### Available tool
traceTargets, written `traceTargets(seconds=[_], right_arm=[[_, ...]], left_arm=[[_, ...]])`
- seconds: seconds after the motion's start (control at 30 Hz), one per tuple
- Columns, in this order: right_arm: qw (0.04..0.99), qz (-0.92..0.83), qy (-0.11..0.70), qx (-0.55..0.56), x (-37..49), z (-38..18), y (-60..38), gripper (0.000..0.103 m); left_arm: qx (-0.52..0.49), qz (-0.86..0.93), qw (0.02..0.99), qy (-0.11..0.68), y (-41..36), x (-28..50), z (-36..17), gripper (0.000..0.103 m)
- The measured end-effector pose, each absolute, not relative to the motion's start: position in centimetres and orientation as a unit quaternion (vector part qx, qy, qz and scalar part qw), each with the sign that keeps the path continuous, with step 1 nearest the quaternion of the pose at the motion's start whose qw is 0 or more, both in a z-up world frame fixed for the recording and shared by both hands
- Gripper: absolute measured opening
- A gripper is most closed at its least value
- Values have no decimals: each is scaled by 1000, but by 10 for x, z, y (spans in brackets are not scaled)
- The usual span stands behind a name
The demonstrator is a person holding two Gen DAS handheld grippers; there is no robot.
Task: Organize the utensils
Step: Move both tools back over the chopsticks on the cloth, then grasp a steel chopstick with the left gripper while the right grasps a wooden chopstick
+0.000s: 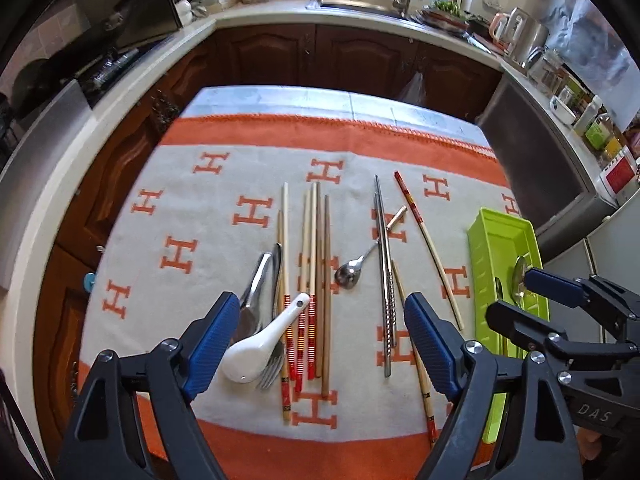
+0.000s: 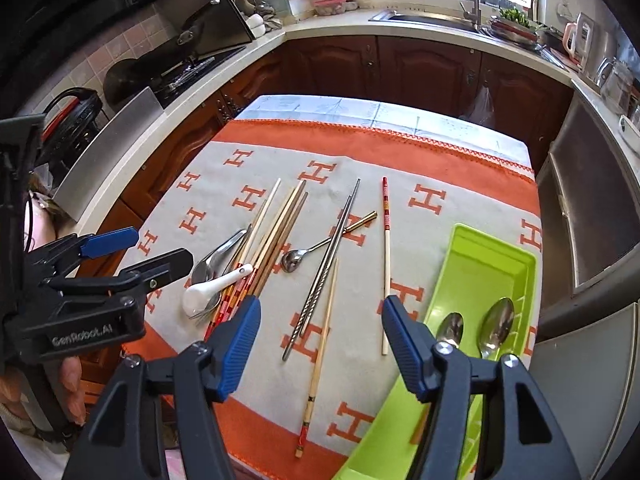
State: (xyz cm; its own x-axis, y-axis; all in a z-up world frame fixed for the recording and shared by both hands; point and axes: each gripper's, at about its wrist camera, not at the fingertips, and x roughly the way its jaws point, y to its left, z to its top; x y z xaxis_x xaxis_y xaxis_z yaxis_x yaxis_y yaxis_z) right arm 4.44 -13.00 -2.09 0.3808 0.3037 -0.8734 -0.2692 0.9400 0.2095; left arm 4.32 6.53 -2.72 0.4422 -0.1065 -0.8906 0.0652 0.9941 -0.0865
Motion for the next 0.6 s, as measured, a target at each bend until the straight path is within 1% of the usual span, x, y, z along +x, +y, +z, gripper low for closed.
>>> traceTargets(seconds=[0.1, 0.17, 0.2, 0.23, 0.27, 0.3, 0.33, 0.37, 0.43, 0.53, 0.6], right_arm=[[823, 163, 543, 32, 56, -36, -132, 63], [821, 151, 550, 23, 62, -48, -129, 63], [819, 147, 554, 18, 64, -54, -128, 63], [819, 142, 556, 13, 66, -59, -127, 63], [818, 138, 559, 10, 68, -65, -127, 61], [815, 135, 563, 6, 69, -70, -126, 59], [811, 134, 569, 4, 70, -77, -123, 55], [807, 134, 575, 4, 71, -83, -122, 49], [799, 135, 587, 4, 72, -95, -119, 42], [788, 139, 600, -1, 71, -110, -113, 38], [781, 139, 609, -8, 69, -119, -108, 34]], left_arm=[[-19, -73, 831, 551, 58, 60, -48, 83], [-15, -83, 826, 557, 54, 70, -60, 81], [-14, -88, 824, 560, 52, 73, -66, 77], [-16, -97, 820, 564, 50, 79, -73, 69], [-18, -105, 816, 569, 50, 82, -80, 64], [-19, -112, 810, 575, 48, 87, -88, 55], [-21, -119, 805, 581, 47, 91, -95, 47], [-24, -122, 800, 587, 47, 95, -103, 45], [-32, -128, 791, 598, 47, 101, -115, 34], [-40, -135, 780, 609, 48, 107, -128, 27], [-41, -137, 778, 612, 48, 110, -134, 27]])
